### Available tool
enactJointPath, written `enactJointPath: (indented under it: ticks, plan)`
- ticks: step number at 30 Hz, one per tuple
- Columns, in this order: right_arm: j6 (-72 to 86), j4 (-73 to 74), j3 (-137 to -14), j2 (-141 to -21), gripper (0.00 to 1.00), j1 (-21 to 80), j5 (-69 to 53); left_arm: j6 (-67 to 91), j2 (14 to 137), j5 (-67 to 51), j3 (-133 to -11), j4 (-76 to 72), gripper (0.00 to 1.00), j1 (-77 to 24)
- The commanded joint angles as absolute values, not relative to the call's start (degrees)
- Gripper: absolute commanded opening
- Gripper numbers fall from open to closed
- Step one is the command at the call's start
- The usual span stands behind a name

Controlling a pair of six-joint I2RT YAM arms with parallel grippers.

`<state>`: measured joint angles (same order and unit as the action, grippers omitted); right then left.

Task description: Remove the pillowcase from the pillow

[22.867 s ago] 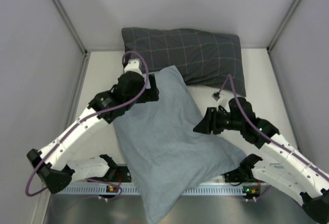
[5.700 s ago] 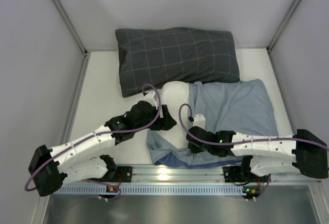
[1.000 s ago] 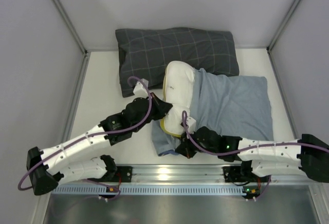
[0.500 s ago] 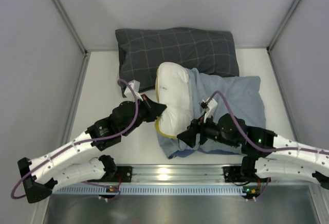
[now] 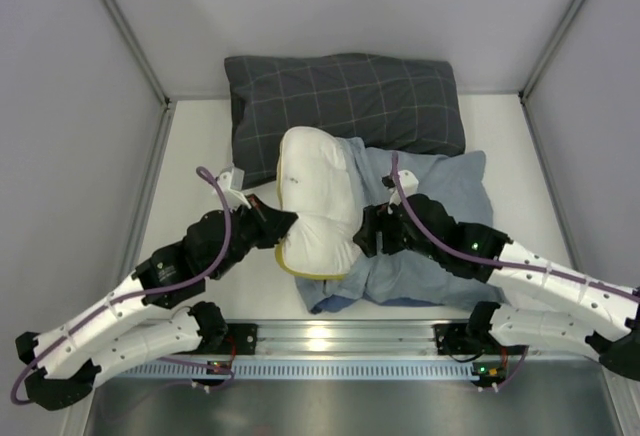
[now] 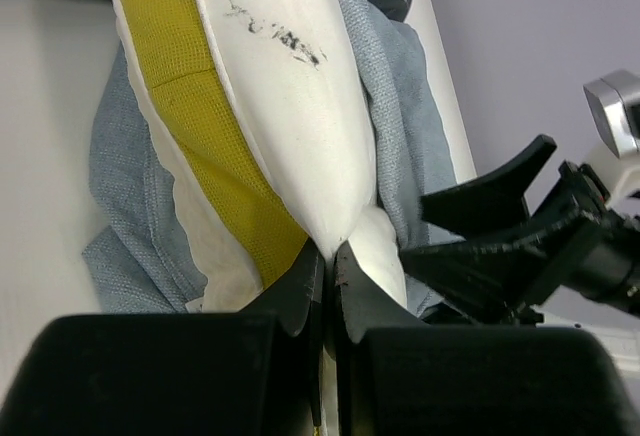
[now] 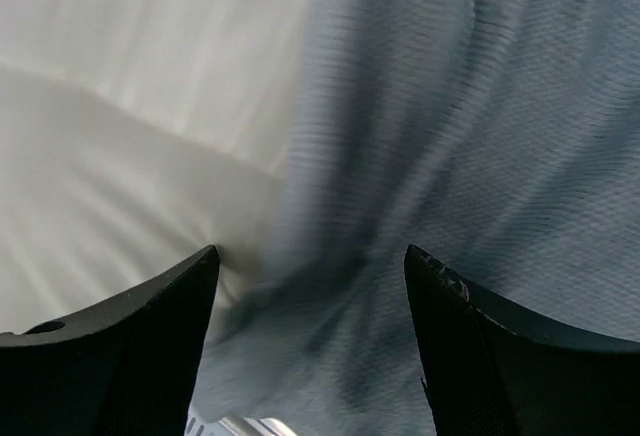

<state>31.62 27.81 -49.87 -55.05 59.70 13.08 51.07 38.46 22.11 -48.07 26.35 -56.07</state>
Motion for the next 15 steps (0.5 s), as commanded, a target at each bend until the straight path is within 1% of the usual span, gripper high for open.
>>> enactJointPath:
  ticks: [1,3,4,6,7,9,11,12,13,15]
  plan:
    - [29.53,30.24,-49.75,-57.82,0.71,53.55,12.23,50.19,34.29,25.66,-51.33,25.66,0.0,-56.16]
    - [30.06,29.71,-48.09,-60.37,0.68,52.47,10.73,50.1,33.14,25.66,-51.33,26.54,0.0,-56.16]
    - [30.15,29.19,-47.29,-61.25,0.63,52.3,10.46,50.18,32.35,25.66,-51.33,26.98,0.0,-56.16]
    - [30.58,27.0,-45.01,-63.19,0.58,52.38,8.89,50.01,31.91,25.58,-51.5,28.03,0.0,-56.16]
    - [30.67,26.03,-44.22,-63.8,0.53,52.38,8.01,49.92,31.64,25.58,-51.42,28.3,0.0,-56.16]
    - [30.67,23.13,-42.29,-65.12,0.45,52.38,5.2,49.92,31.11,25.14,-51.07,28.74,0.0,-56.16]
    - [30.41,22.59,-41.66,-66.52,0.2,52.3,4.83,49.75,30.41,24.52,-50.63,28.74,0.0,-56.16]
    - [30.5,22.59,-41.66,-66.88,0.09,52.38,6.31,49.83,30.15,24.43,-50.54,29.0,0.0,-56.16]
    - [30.5,23.11,-41.66,-66.97,0.0,52.3,7.29,50.01,29.71,24.69,-50.8,30.05,0.0,-56.08]
    - [30.85,24.34,-41.48,-66.8,0.0,51.95,11.57,50.01,27.69,26.01,-51.41,31.54,0.0,-56.08]
